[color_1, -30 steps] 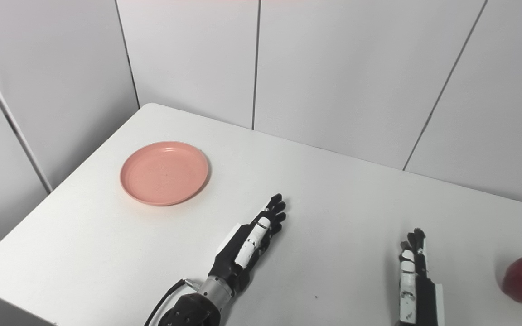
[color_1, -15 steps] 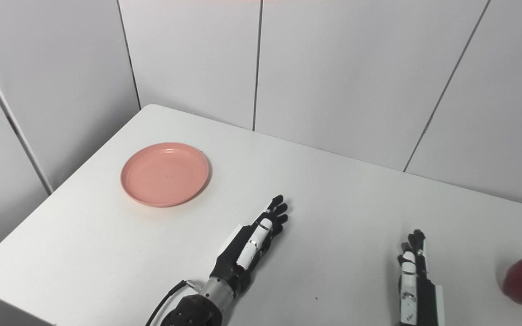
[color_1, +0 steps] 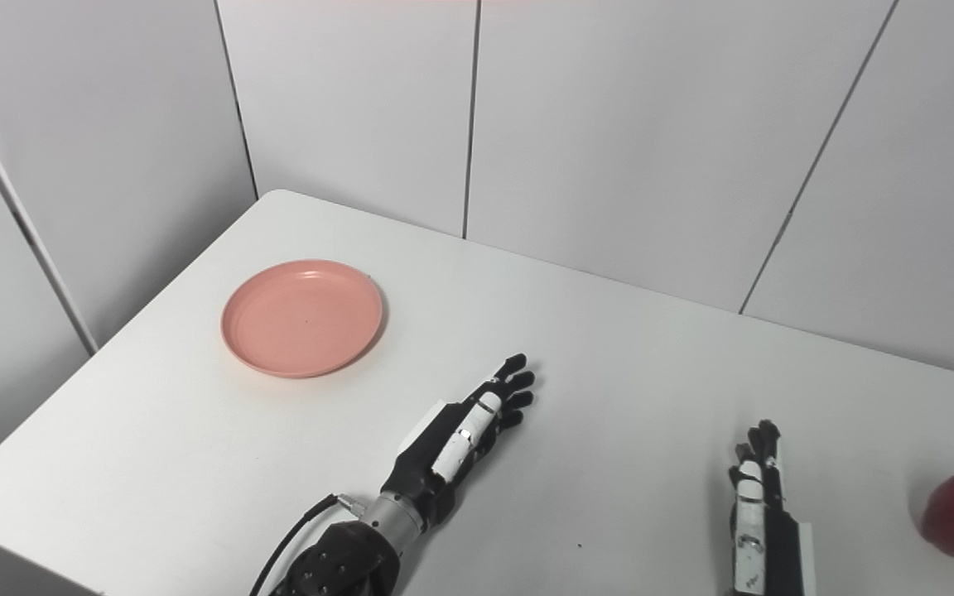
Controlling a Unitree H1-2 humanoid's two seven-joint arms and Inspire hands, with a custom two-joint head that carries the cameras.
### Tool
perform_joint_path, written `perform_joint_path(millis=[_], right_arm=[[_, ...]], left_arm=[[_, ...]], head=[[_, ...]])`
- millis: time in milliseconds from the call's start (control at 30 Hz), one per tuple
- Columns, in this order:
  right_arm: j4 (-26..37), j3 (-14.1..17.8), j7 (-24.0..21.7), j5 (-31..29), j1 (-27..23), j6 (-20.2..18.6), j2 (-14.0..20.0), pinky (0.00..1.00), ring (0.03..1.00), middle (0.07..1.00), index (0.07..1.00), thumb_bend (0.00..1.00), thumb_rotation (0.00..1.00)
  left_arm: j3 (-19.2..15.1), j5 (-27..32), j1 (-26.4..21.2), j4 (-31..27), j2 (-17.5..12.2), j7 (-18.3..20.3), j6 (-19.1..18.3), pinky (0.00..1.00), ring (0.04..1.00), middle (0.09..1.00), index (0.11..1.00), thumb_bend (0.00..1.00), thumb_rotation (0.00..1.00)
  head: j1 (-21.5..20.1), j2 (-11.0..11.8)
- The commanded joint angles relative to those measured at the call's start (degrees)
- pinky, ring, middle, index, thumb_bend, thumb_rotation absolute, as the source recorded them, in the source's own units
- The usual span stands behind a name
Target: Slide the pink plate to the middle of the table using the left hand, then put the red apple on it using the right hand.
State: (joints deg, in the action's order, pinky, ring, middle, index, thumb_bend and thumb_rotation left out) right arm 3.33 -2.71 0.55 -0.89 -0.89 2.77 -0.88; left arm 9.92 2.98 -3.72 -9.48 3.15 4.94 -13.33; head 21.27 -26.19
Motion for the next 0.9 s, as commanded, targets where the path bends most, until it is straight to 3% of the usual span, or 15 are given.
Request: perform_joint_path(millis=[0, 200, 867], right_arm=[[-0.41, 0.26, -0.94, -0.25, 0.36, 2.09, 0.68, 1.00, 0.996, 1.000, 1.000, 0.09, 1.00], [-0.63, 0.22, -1.14, -0.65, 0.28, 2.73, 0.79, 1.00, 0.994, 1.000, 1.000, 0.07, 1.00], [-1.51, 0.52, -1.34, -1.31, -0.11, 3.24, 1.33, 1.00, 0.984, 0.994, 1.000, 0.07, 1.00]], left_arm=[[-0.23, 0.43, -2.83, -3.33, -0.04, 0.76, -0.65, 0.99, 0.950, 0.959, 0.951, 0.40, 1.00], [-1.07, 0.18, -5.26, -6.55, -1.67, 1.44, -2.94, 0.95, 0.939, 0.957, 0.940, 0.40, 1.00], [-11.06, 3.61, -14.54, -9.45, -6.11, 0.14, -6.82, 0.91, 0.903, 0.917, 0.902, 0.39, 1.00]], head=[[0.13, 0.08], [0.37, 0.24], [2.05, 0.72]])
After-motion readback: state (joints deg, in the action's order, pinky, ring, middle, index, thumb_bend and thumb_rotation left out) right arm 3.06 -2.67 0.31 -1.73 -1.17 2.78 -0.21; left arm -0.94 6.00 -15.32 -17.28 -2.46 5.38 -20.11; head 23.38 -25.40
